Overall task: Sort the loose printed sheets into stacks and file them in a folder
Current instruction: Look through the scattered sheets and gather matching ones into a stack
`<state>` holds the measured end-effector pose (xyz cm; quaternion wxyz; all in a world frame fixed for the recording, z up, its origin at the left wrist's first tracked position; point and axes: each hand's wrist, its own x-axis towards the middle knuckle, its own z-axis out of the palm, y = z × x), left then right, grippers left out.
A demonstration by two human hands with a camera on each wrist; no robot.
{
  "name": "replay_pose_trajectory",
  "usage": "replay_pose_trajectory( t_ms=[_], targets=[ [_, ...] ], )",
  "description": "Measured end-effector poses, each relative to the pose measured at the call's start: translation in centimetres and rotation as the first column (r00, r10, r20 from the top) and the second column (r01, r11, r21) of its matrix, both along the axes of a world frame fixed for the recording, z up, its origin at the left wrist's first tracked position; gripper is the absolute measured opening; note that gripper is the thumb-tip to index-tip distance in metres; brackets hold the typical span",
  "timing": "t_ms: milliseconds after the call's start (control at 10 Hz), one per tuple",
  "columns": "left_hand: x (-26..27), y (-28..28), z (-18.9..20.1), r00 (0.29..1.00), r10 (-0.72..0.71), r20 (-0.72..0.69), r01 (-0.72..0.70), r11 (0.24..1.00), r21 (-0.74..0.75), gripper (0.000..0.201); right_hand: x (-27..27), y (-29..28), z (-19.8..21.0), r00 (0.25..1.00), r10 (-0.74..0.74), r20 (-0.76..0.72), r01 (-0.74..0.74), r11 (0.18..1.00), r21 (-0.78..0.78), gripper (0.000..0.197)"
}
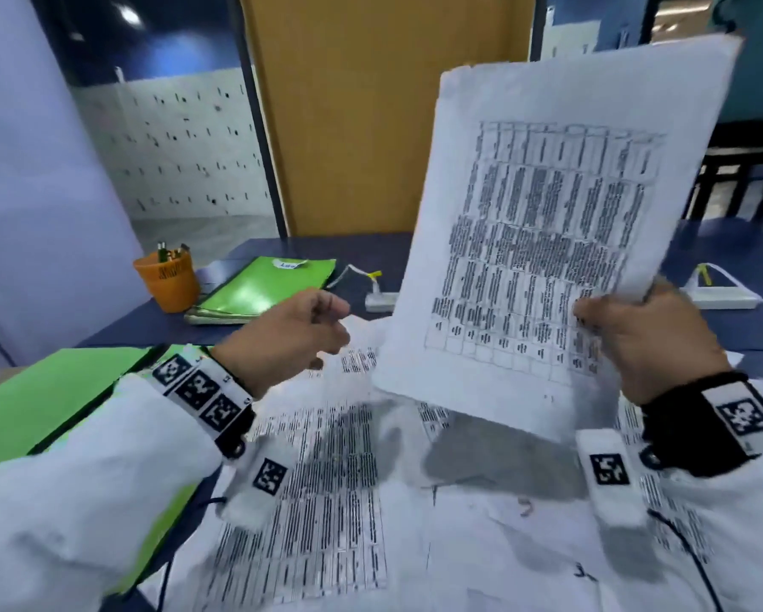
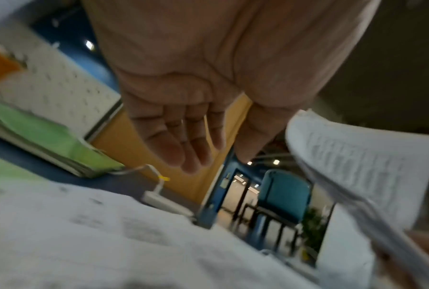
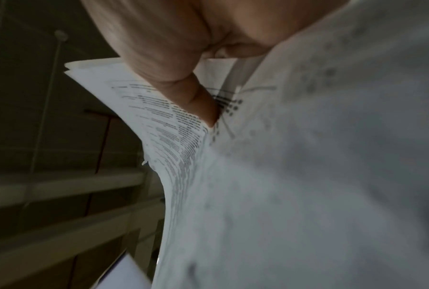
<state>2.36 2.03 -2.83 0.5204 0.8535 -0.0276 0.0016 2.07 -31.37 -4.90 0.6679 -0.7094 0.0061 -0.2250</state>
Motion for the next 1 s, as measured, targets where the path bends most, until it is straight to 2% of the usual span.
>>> replay_pose_trajectory(
  t_ms=[100, 200, 300, 400, 500, 600, 700, 800, 900, 1000],
  targets=[
    [1.0, 3.5, -1.2, 0.988, 0.023, -0.155, 0.053, 0.882, 0.468, 0.025, 1.3, -4.0, -2.0, 1.0, 0.012, -0.016, -0.009, 0.989, 0.15, 0.017],
    [0.9, 5.9, -3.0, 0.922, 0.128, -0.367, 0.198, 0.659, 0.726, 0.059, 3.1, -6.3, -4.8, 0.993, 0.116, -0.035, -0.102, 0.955, 0.28, 0.044],
    [0.4, 6.9, -3.6, 0.896, 0.223, -0.383, 0.274, 0.399, 0.875, 0.091, 4.4, -6.7, -6.9, 0.99, 0.127, -0.057, -0.101, 0.94, 0.326, 0.036],
    [-0.2, 7.1, -4.5, 0.891, 0.246, -0.383, 0.291, 0.339, 0.895, 0.081, 5.5, -6.2, -8.2, 0.985, 0.121, -0.123, -0.081, 0.953, 0.291, 0.015],
    [-0.7, 7.1, -5.8, 0.877, 0.287, -0.385, 0.284, 0.337, 0.898, 0.075, 5.7, -6.4, -8.6, 0.983, 0.127, -0.133, -0.067, 0.921, 0.385, 0.028],
    [-0.1, 8.3, -6.5, 0.883, 0.268, -0.386, 0.25, 0.426, 0.869, 0.073, 5.8, -6.7, -8.8, 0.986, 0.131, -0.107, -0.074, 0.905, 0.419, 0.044],
    [0.1, 9.7, -7.1, 0.896, 0.235, -0.376, 0.201, 0.54, 0.818, 0.077, 5.1, -6.6, -8.2, 0.981, 0.176, -0.078, -0.129, 0.901, 0.415, 0.016],
    [-0.3, 9.7, -6.3, 0.926, 0.229, -0.3, 0.092, 0.634, 0.768, 0.04, 4.8, -6.9, -8.1, 0.983, 0.173, -0.066, -0.134, 0.909, 0.395, 0.048],
    [-0.5, 9.7, -3.6, 0.965, 0.193, -0.175, -0.026, 0.74, 0.672, 0.021, 4.8, -7.6, -8.0, 0.986, 0.16, -0.053, -0.12, 0.889, 0.442, 0.043],
    [-1.0, 8.8, 0.6, 0.979, 0.203, 0.028, -0.195, 0.878, 0.437, 0.014, 5.3, -8.7, -8.1, 0.985, 0.164, -0.054, -0.119, 0.872, 0.475, 0.031]
  ],
)
